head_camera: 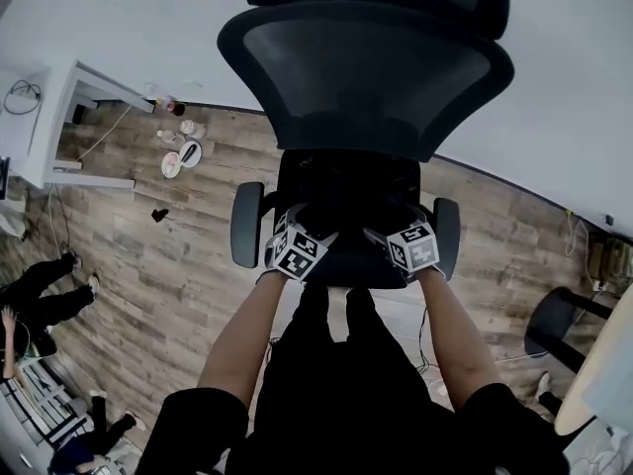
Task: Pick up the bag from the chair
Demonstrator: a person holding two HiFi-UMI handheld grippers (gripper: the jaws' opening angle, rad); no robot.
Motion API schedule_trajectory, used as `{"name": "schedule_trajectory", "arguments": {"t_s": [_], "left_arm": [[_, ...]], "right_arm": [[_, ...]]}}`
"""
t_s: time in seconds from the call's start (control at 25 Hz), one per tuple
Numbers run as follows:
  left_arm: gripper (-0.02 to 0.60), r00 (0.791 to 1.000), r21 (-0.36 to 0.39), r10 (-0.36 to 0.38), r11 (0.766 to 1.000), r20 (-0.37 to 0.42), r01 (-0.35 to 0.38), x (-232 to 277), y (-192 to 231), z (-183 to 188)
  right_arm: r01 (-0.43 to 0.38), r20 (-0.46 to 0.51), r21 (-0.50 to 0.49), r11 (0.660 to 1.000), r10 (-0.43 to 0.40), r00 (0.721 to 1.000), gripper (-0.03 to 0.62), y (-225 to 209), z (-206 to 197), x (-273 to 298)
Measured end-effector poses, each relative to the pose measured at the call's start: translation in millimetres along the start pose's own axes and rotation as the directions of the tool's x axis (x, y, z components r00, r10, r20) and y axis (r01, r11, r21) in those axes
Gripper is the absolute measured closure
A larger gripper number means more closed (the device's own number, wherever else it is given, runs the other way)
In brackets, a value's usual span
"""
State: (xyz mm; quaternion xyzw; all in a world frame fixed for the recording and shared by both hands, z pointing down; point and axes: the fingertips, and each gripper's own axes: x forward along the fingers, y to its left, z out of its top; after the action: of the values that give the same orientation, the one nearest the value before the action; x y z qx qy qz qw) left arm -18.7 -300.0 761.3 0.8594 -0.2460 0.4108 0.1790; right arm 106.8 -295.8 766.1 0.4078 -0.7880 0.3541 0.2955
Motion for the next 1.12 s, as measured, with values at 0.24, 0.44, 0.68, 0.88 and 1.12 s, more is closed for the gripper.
{"name": "schedule_trajectory", "arguments": {"t_s": [0.24, 0.44, 0.68, 0.88, 1.12], "left_arm": [[0.259, 1.000, 0.122, -0.014, 0.992, -0.007, 0.015, 31.9, 4.8, 3.8], [0.492, 0.996, 0.064, -0.004, 0.998, 0.085, -0.002, 28.1, 8.5, 24.8], [0.520, 0.987, 0.002, -0.030, 1.000, 0.155, 0.030, 11.6, 11.6, 42.3], [0.522, 0.977, -0.036, -0.032, 0.999, 0.212, 0.041, -8.2, 17.0, 55.4], [0.523, 0.954, -0.095, -0.033, 0.993, 0.297, 0.064, -43.0, 13.9, 74.1]], "right_arm": [[-0.032, -0.113, -0.136, 0.990, 0.017, 0.993, 0.128, -12.5, -9.9, 38.1], [0.018, -0.084, -0.159, 0.987, -0.032, 0.996, 0.290, -21.7, -1.6, 31.9], [0.090, 0.033, -0.140, 0.986, -0.086, 0.996, 0.474, -20.9, 16.1, 9.7], [0.113, 0.144, -0.126, 0.986, -0.095, 0.985, 0.494, -15.8, 30.5, -12.9], [0.137, 0.257, -0.142, 0.980, -0.097, 0.962, 0.502, -3.9, 57.7, -52.5]]}}
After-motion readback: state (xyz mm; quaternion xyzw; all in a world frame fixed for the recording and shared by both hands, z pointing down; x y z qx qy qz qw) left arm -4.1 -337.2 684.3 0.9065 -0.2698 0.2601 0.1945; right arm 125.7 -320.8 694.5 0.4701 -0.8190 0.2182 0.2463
